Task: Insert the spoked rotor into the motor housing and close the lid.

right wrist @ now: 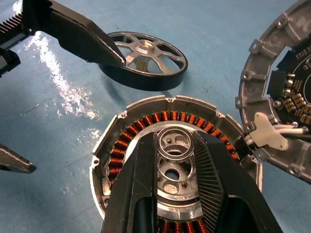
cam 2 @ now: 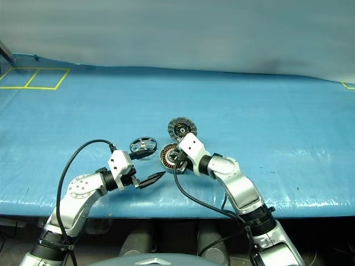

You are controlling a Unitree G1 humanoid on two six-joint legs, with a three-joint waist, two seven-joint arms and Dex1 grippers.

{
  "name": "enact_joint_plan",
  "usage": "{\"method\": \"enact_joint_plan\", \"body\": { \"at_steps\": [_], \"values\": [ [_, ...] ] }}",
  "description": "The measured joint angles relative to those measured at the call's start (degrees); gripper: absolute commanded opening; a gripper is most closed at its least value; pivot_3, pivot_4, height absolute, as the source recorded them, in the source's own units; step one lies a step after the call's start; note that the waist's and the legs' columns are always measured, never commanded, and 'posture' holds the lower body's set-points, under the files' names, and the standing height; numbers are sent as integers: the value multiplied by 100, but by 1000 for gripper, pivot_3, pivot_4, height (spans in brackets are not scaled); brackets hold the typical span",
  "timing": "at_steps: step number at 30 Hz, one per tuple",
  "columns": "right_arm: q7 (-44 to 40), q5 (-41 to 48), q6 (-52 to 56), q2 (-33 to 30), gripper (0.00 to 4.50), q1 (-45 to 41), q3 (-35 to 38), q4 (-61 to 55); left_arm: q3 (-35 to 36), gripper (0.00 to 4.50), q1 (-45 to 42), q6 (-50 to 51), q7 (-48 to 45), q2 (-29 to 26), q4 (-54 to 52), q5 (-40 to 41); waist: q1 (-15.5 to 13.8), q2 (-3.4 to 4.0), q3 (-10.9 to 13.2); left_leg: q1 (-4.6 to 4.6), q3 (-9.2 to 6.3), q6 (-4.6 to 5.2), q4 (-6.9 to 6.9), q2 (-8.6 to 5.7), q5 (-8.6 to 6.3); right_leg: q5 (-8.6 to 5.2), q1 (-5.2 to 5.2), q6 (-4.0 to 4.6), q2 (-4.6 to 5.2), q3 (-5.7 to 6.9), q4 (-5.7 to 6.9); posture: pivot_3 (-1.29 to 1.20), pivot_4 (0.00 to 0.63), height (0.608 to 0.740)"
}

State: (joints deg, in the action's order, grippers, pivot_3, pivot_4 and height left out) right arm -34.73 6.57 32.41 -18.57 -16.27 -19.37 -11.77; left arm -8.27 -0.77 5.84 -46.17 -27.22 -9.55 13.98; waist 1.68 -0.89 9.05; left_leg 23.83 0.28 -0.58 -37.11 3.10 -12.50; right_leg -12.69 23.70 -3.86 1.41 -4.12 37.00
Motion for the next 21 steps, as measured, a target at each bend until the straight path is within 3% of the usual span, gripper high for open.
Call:
{"method": "enact_joint_plan", "body": {
  "at_steps": [21],
  "values": [
    [3, -96, -9, 33, 722, 76, 4, 68, 0, 4500, -4, -16, 63, 0, 0, -38, 4, 0, 0, -1, 0, 0, -1, 0, 0, 0, -1, 0, 0, 0, 0, 0, 150, 740]
  ]
}}
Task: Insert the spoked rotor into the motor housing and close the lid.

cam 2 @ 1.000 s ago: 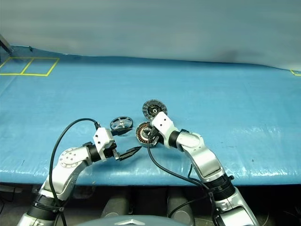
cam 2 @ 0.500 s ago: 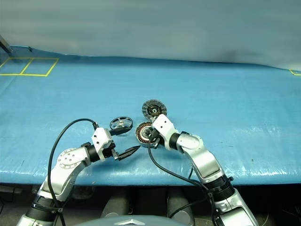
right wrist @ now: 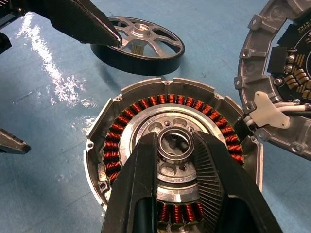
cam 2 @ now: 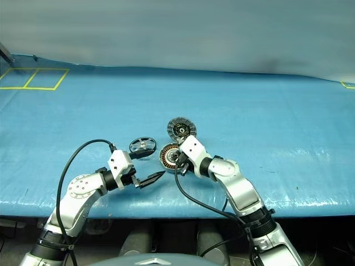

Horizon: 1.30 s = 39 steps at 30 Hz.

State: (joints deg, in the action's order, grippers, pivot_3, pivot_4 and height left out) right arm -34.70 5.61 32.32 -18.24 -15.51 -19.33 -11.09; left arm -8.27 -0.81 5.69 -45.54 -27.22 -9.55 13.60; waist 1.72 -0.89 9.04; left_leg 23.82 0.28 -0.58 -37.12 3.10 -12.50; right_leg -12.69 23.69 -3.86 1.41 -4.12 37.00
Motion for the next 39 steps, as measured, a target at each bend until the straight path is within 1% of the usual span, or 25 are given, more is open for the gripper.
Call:
{"method": "enact_joint_plan", "body": {
  "at_steps": [11, 39],
  "values": [
    [1, -22, -87, 64, 722, -92, -1, 161, 0, 4500, 0, -18, 49, 0, 0, -8, 2, 0, 0, 0, 0, 0, 0, 0, 0, 0, 0, 0, 0, 0, 0, 0, 150, 740],
    [-11, -52, -50, 52, 722, -41, -17, 83, 0, 4500, -29, -112, 53, 0, 0, -99, 1, 0, 0, 0, 0, 0, 1, 0, 0, 0, 0, 0, 0, 0, 0, 0, 150, 740]
  ]
}}
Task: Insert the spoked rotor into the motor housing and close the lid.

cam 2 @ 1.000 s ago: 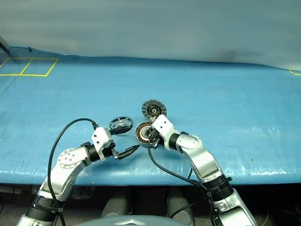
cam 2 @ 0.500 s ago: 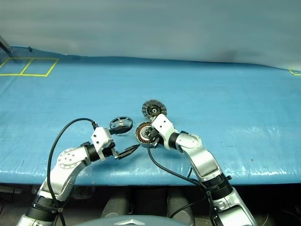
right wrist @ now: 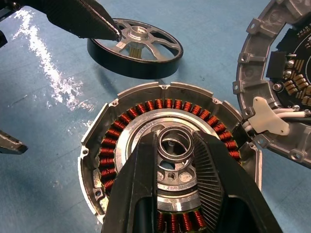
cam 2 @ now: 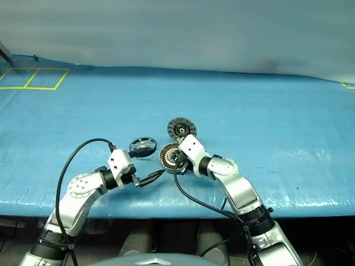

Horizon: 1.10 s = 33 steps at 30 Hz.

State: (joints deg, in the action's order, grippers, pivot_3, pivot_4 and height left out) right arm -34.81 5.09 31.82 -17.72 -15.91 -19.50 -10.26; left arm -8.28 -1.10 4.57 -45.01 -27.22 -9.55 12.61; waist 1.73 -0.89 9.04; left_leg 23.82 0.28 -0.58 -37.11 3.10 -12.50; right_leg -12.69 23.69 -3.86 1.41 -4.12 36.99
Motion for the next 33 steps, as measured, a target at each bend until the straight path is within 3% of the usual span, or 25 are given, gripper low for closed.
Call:
{"method": "enact_joint_plan", "body": {
  "at_steps": [13, 14, 18, 32, 33],
  "values": [
    [-17, 0, 6, 6, 722, 19, -29, -22, 0, 4500, 0, -2, 4, 1, 0, -43, 9, 0, 0, -1, 0, 0, 0, 0, 0, 0, 0, 0, 0, 0, 0, 0, 150, 740],
    [-13, -2, 6, 9, 1456, 19, -29, -21, 0, 4500, 0, -3, 5, 1, 0, -47, 9, 0, 0, -1, 0, 0, 0, 0, 0, 0, 0, 0, 0, 0, 0, 0, 150, 740],
    [57, -33, -2, 11, 2675, -22, 1, 22, 0, 4500, 1, -7, 20, 2, 0, -72, 15, 0, 0, -1, 0, 0, 0, 0, 0, 0, -1, 0, 0, 0, 0, 0, 150, 740],
    [51, 58, -2, 72, 2675, -27, 20, 18, 0, 4500, 2, -40, 75, 2, 0, -98, 30, 0, 0, 0, 0, 0, 2, 0, 0, 0, 1, 0, 0, 0, 0, 0, 150, 740],
    [56, 81, -2, 98, 2499, -27, 33, 18, 0, 4500, 2, -41, 75, 2, 0, -99, 30, 0, 0, 0, 0, 0, 2, 0, 0, 0, 1, 0, 0, 0, 0, 0, 150, 740]
  ]
}}
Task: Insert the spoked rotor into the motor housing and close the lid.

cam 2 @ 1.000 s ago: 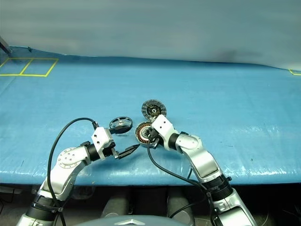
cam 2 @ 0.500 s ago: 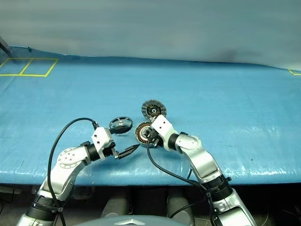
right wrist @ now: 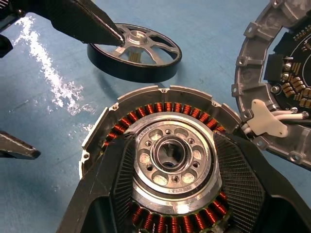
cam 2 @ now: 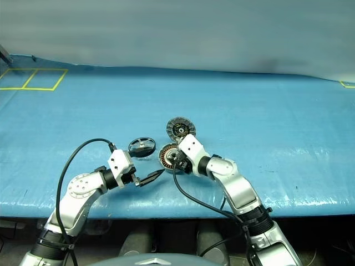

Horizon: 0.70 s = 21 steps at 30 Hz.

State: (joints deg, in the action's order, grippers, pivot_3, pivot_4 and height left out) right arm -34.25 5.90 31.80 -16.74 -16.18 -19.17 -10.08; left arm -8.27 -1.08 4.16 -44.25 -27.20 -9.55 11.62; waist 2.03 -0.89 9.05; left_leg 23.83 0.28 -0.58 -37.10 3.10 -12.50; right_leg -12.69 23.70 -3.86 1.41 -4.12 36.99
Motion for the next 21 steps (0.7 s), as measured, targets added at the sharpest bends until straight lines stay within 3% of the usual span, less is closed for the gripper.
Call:
{"method": "enact_joint_plan", "body": {
  "at_steps": [2, 8, 21],
  "values": [
    [32, 21, -2, 63, 2086, 0, 37, 1, 0, 4500, 0, -3, 1, 0, 0, -2, 0, 0, 0, 0, 0, 0, 0, 0, 0, 0, 0, 0, 0, 0, 0, 0, 150, 740],
    [86, 23, -11, 155, 60, -2, 157, 15, 0, 4500, 0, -15, 10, 0, 0, -17, 0, 0, 0, 0, 0, 0, 0, 0, 0, 0, 0, 0, 0, 0, 1, 0, 150, 740],
    [122, 11, -18, 187, 20, -29, 146, 88, 0, 4500, 0, -78, 46, 0, 0, -26, 2, 0, 0, 0, 0, 0, 0, 0, 0, 0, 0, 0, 0, 0, 0, 0, 150, 740]
  ]
}}
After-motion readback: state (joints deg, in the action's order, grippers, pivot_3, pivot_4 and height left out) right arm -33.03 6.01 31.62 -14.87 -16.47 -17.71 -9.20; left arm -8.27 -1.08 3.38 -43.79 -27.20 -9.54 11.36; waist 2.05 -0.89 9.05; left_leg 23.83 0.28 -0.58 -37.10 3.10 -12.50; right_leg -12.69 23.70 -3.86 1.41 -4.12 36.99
